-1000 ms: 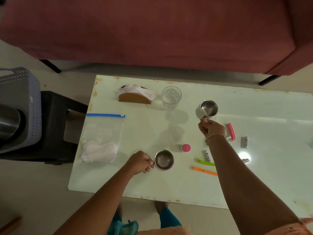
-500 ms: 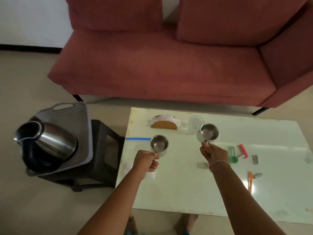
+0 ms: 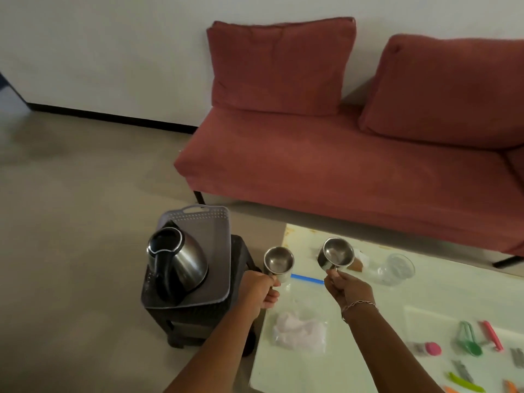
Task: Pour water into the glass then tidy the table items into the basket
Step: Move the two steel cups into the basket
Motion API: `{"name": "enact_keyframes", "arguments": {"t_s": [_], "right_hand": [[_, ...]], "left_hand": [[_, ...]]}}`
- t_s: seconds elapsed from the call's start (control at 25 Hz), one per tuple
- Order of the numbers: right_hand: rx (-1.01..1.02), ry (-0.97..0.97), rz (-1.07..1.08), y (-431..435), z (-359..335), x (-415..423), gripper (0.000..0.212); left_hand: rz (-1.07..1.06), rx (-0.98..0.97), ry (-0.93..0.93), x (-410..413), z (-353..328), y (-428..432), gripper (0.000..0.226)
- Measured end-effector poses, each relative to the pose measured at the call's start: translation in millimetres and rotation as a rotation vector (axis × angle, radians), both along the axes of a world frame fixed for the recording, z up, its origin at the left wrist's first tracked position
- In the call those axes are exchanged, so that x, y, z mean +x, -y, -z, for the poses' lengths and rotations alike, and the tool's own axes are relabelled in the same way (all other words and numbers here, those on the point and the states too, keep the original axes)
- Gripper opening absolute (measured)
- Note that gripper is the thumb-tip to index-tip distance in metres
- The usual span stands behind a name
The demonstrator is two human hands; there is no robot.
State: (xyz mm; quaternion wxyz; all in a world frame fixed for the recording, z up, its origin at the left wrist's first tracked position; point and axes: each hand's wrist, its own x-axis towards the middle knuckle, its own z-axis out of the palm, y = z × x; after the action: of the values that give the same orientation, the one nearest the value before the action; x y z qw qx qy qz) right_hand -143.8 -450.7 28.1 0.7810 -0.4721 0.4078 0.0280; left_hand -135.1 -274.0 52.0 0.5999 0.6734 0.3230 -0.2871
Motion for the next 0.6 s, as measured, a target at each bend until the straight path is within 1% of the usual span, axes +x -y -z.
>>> {"name": "enact_keyframes", "arguments": {"t_s": [0.08, 0.16, 0.28, 0.36, 0.52, 0.6], "right_hand": [[0.007, 0.008, -0.046, -13.5, -5.1, 9.0, 0.016], [0.012, 0.015, -0.088, -27.1, -8.0, 17.1, 0.018], [-0.01, 0.023, -0.17, -49.4, -12.6, 29.9, 0.013], [-0.011, 0.022, -0.199, -67.3, -13.4, 40.9, 0.009], [0.035, 0.003, -0.245, -115.2, -15.8, 70.8, 0.009], [0.083, -0.003, -0.237, -146.8, -15.6, 91.5, 0.014]], "left_hand": [[-0.055, -0.041, -0.017, 4.2, -9.2, -9.0, 0.023], [-0.098, -0.037, -0.005, 9.4, -14.5, -20.6, 0.021], [-0.163, -0.034, 0.024, 19.8, -22.3, -40.0, 0.016], [-0.206, -0.053, 0.04, 30.8, -30.7, -55.9, 0.018], [-0.244, -0.067, 0.119, 61.6, -50.8, -103.5, 0.022], [-0.25, -0.044, 0.138, 85.0, -57.9, -137.1, 0.022]]}}
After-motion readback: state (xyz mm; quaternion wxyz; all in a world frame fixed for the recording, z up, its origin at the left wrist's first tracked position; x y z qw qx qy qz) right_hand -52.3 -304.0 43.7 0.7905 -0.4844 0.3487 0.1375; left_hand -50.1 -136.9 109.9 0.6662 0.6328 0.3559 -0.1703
